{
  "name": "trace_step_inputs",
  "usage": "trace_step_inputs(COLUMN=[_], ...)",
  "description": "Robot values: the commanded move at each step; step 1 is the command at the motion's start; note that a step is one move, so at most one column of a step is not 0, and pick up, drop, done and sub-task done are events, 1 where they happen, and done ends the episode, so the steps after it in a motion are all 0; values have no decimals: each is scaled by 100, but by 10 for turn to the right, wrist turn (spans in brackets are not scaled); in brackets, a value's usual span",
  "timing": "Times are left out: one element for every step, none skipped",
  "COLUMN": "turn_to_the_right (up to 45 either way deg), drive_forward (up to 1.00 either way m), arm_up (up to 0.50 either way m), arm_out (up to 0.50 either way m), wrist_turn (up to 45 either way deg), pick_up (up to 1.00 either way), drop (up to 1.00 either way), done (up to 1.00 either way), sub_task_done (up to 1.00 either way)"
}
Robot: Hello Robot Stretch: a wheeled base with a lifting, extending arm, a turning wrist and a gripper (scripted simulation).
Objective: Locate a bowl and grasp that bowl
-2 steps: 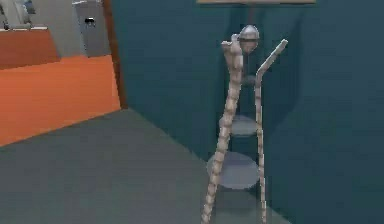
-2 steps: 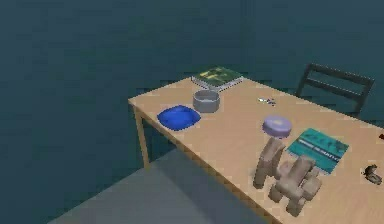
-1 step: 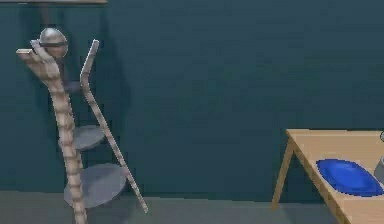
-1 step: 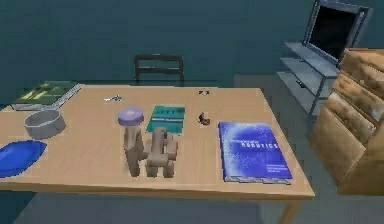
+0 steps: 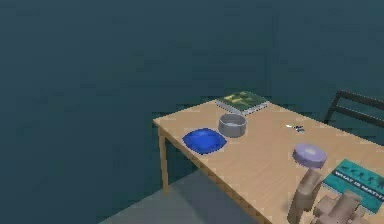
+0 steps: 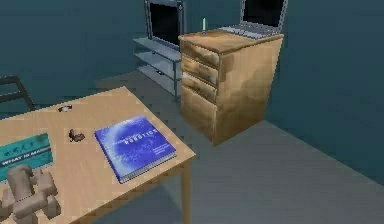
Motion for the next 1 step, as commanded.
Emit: trace_step_inputs(turn_to_the_right=[0], drive_forward=[30], arm_up=[0], arm_out=[0], wrist_turn=[0], pick_up=[0], drop=[0], done=[0], sub_task_done=[0])
